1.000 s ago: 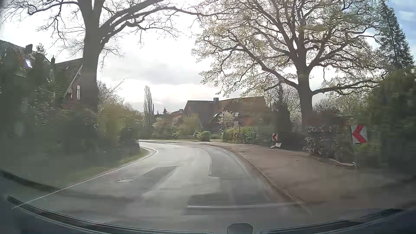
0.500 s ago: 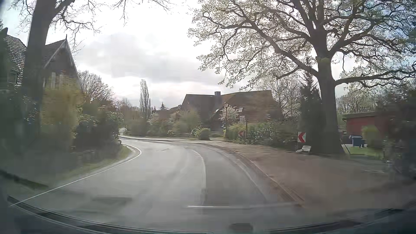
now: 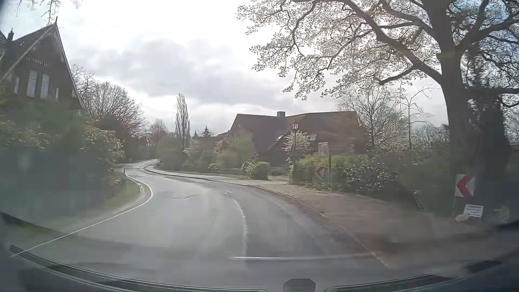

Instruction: Follow the waypoints while adhering to traffic rules and regulations

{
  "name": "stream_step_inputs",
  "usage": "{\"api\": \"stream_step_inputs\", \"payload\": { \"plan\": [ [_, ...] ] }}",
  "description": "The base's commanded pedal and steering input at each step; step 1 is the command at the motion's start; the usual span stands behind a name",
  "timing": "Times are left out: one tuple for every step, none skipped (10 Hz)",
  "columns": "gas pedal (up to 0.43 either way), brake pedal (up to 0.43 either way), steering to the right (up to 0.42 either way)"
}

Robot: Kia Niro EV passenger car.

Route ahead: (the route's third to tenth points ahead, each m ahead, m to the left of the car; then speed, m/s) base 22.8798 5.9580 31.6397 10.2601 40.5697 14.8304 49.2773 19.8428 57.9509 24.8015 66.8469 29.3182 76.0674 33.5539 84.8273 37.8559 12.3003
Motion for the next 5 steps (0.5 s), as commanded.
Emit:
{"api": "stream_step_inputs", "payload": {
  "plan": [
    [0.138,0.0,-0.056],
    [0.138,0.0,-0.066],
    [0.15,0.0,-0.076],
    [0.157,0.0,-0.083],
    [0.157,0.0,-0.088]
  ]
}}
